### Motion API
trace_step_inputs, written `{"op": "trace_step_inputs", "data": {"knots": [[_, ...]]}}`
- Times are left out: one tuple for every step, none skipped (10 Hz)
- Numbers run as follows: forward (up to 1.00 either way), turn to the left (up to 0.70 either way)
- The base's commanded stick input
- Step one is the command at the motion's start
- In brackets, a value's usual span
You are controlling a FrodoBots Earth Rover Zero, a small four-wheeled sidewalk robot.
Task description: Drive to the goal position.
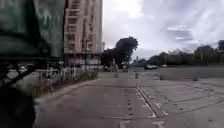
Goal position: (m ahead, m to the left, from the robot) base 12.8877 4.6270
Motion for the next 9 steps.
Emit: {"op": "trace_step_inputs", "data": {"knots": [[0.70,0.00],[0.70,0.00],[0.70,0.00],[0.70,0.00],[0.70,0.00],[0.70,0.00],[0.70,0.00],[0.70,0.00],[0.70,0.00]]}}
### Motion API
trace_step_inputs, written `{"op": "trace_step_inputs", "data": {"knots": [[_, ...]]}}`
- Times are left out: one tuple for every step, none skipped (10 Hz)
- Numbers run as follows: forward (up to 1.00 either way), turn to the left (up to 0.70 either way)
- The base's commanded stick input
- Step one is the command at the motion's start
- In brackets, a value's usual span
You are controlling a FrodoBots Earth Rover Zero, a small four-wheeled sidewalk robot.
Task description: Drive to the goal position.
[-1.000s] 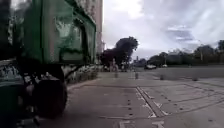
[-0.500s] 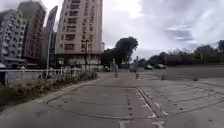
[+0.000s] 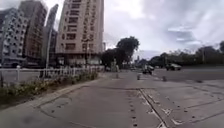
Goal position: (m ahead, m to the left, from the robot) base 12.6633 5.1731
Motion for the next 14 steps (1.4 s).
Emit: {"op": "trace_step_inputs", "data": {"knots": [[0.70,0.00],[0.70,0.00],[0.70,0.00],[0.70,0.00],[0.70,0.00],[0.70,0.00],[0.70,0.00],[0.70,0.00],[0.70,0.00],[0.70,0.00],[0.70,0.00],[0.70,0.00],[0.70,0.00],[0.70,0.00]]}}
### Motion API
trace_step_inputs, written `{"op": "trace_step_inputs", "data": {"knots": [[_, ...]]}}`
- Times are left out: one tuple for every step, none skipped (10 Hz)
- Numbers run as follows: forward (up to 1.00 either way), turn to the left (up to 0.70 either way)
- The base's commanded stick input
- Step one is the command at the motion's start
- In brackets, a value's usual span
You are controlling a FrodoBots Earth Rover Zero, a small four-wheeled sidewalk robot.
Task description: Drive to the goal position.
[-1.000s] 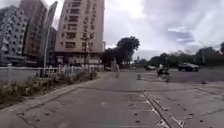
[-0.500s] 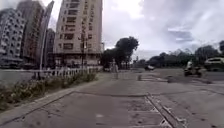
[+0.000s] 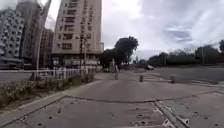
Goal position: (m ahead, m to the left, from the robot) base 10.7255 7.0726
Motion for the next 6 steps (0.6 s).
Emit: {"op": "trace_step_inputs", "data": {"knots": [[0.70,0.00],[0.70,0.00],[0.70,0.00],[0.70,0.00],[0.70,0.00],[0.70,0.14]]}}
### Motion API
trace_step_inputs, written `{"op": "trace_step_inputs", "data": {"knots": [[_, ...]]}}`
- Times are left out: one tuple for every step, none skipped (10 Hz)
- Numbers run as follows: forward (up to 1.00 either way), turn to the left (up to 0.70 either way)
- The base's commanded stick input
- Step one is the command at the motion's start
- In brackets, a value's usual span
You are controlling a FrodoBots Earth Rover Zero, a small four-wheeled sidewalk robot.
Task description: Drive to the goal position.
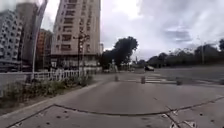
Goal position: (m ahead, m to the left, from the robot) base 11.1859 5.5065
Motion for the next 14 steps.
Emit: {"op": "trace_step_inputs", "data": {"knots": [[0.70,0.14],[0.70,0.00],[0.70,0.00],[0.70,0.00],[0.70,0.00],[0.70,0.00],[0.70,0.00],[0.70,0.00],[0.70,0.00],[0.70,0.00],[0.70,0.00],[0.70,0.00],[0.70,0.00],[0.70,0.00]]}}
